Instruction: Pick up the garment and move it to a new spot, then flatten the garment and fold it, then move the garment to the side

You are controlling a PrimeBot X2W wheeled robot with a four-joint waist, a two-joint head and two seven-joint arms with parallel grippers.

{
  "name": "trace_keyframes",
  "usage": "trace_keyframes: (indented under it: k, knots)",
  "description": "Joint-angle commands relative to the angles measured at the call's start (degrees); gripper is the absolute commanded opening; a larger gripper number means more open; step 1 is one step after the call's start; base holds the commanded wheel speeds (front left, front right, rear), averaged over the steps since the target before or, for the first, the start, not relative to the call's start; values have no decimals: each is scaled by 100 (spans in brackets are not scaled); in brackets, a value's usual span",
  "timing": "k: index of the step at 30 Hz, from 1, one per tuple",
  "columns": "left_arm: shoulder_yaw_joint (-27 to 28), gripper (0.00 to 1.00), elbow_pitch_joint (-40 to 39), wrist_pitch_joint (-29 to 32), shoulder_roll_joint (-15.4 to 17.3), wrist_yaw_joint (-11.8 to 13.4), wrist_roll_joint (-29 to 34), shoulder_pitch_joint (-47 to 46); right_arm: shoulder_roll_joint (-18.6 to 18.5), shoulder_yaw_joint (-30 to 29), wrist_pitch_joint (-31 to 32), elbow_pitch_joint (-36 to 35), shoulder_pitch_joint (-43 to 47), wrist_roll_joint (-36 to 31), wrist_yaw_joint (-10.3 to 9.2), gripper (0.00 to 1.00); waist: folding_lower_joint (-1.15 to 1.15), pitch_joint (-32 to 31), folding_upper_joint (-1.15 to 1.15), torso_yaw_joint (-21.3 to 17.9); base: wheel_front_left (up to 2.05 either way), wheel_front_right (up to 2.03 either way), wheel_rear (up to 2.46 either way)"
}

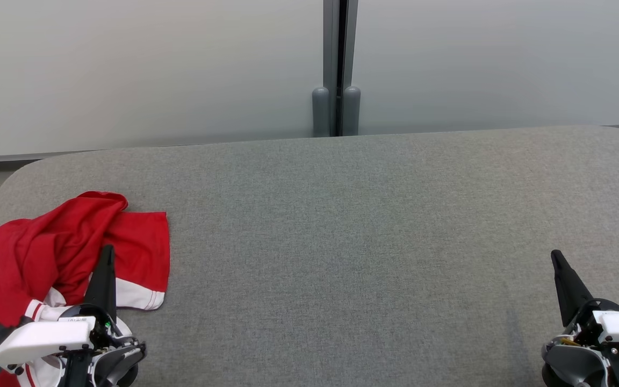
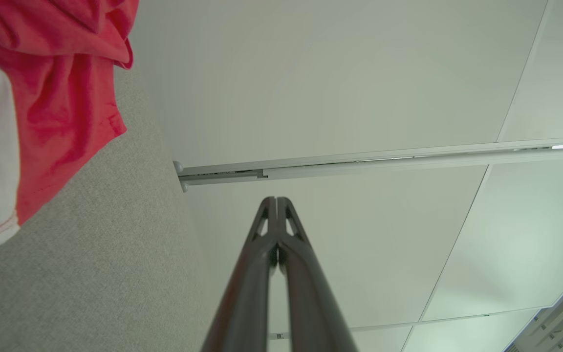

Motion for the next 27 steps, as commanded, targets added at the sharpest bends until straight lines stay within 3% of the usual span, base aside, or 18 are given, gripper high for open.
trace_keyframes:
  k: [1, 16, 17, 27]
  knots:
    - [19, 0, -15, 15, 17, -31, -7, -77, -27, -5, 16, -14, -53, 14, 1, 0, 0, 0, 0, 0, 0, 0, 0]
    - [19, 0, -15, 15, 17, -31, -7, -77, -27, -5, 16, -15, -53, 14, 0, 0, 0, 0, 0, 0, 0, 0, 0]
    - [0, 100, -1, -2, 0, 0, 0, 0, 0, 1, 0, -2, -1, 0, -1, 100, 0, 0, 0, 0, 0, 0, 0]
    - [-109, 100, 26, -210, -41, 12, 25, 138, 54, 171, -189, -5, 92, -21, -3, 100, 0, 4, 0, 10, 0, 0, 0]
